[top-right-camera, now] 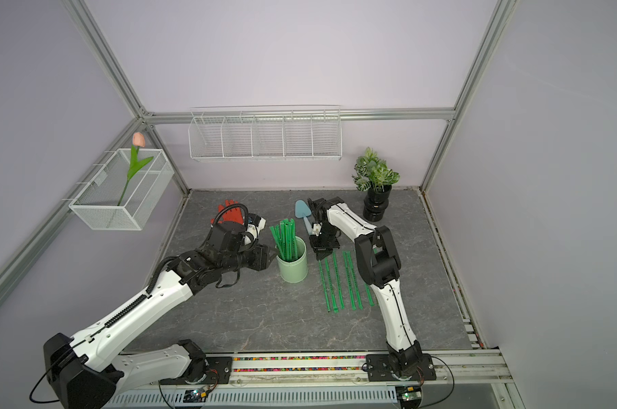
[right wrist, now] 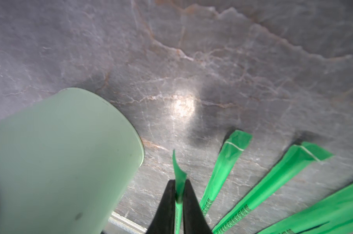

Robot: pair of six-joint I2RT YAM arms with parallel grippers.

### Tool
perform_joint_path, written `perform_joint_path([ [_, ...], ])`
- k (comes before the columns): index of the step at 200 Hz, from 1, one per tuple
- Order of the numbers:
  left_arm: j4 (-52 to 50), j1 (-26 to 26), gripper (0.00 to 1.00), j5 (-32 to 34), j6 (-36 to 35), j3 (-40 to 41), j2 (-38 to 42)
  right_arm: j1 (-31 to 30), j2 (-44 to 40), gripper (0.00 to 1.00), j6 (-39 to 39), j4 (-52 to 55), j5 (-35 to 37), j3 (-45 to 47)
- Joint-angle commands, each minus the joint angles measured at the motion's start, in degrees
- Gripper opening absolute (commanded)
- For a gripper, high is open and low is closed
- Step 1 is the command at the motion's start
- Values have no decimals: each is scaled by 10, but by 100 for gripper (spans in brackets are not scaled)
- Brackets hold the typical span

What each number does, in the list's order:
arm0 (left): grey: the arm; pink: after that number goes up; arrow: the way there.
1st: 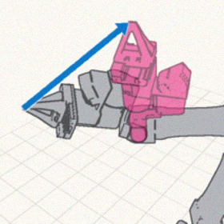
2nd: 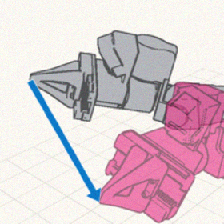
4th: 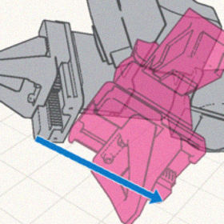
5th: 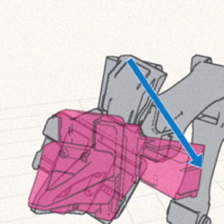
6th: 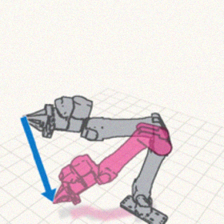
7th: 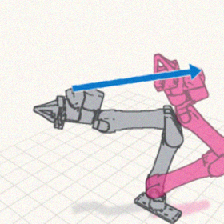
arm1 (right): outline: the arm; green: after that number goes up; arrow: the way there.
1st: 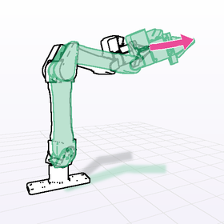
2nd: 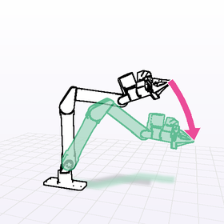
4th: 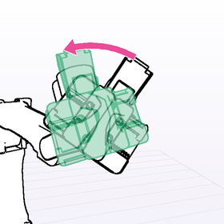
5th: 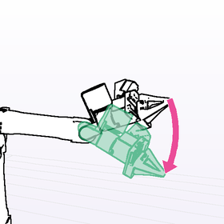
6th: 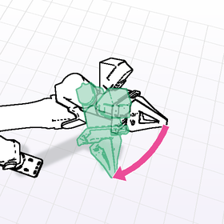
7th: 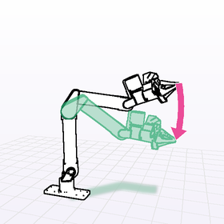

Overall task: Take the straws out of the storage container
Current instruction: Place the straw at the center of the board, then pick up the straw from the container.

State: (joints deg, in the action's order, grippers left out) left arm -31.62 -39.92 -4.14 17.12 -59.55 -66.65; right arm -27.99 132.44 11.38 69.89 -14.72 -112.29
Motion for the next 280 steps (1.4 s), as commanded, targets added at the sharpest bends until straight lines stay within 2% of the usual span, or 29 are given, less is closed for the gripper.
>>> perform_joint_path([
  [1,-2,-2,55,3,-2,-6,-3,5,11,15,6,0,-11,-5],
  [62,-2,-2,55,4,-2,-5,-2,7,-12,17,19,-19,7,16],
  [121,-1,-2,55,9,-1,-3,4,-7,-200,23,33,-114,44,100],
  [159,-1,-1,55,14,-1,-3,6,-38,-284,25,17,-135,70,107],
  [192,0,-1,55,15,-1,-3,7,-67,-277,27,0,-126,83,73],
  [280,-1,-1,55,17,-2,-3,10,-95,-199,32,-14,-104,81,-1],
])
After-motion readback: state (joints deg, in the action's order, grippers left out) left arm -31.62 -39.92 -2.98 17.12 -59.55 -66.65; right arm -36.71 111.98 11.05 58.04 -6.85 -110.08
